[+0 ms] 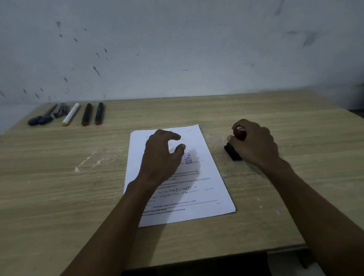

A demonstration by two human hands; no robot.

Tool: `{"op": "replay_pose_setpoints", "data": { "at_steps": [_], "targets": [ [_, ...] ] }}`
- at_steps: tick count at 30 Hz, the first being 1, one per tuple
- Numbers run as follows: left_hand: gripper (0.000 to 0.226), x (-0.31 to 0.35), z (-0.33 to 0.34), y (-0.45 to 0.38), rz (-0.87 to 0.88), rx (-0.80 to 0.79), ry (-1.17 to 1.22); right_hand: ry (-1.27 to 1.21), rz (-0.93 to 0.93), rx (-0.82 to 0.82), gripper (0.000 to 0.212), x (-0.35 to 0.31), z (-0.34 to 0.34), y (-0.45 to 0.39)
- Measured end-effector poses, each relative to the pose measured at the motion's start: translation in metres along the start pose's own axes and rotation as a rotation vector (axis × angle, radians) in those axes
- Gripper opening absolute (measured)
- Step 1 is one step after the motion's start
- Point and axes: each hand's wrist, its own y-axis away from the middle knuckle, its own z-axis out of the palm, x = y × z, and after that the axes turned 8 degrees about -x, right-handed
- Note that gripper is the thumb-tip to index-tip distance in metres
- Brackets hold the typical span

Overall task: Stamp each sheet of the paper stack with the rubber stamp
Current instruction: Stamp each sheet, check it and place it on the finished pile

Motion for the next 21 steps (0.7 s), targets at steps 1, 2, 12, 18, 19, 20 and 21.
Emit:
{"op": "replay_pose_setpoints", "data": {
  "at_steps": [1, 2, 12, 18, 19, 20, 21],
  "targets": [
    [0.023, -0.001, -0.001, 0.0, -0.009, 0.006, 0.001, 0.0, 0.0, 0.002, 0.027, -0.001, 0.001, 0.0],
    [0.023, -0.002, -0.003, 0.0, -0.017, 0.008, 0.004, 0.002, 0.002, 0.003, 0.029, -0.002, 0.002, 0.0],
    [0.023, -0.007, -0.008, 0.005, -0.049, 0.013, 0.003, 0.005, 0.042, 0.064, 0.029, -0.005, 0.01, 0.0],
    [0.024, -0.008, -0.012, 0.007, -0.062, 0.022, 0.002, -0.013, 0.041, 0.076, 0.034, -0.005, 0.012, 0.006],
    [0.024, -0.008, -0.013, 0.007, -0.064, 0.024, -0.004, -0.007, 0.043, 0.068, 0.038, -0.005, 0.012, 0.007],
    [0.025, -0.008, -0.014, 0.007, -0.065, 0.026, -0.01, -0.001, 0.047, 0.061, 0.044, -0.005, 0.012, 0.008],
    [0.025, -0.009, -0.016, 0.008, -0.067, 0.031, -0.013, 0.002, 0.054, 0.056, 0.052, -0.005, 0.012, 0.009]
  ]
}}
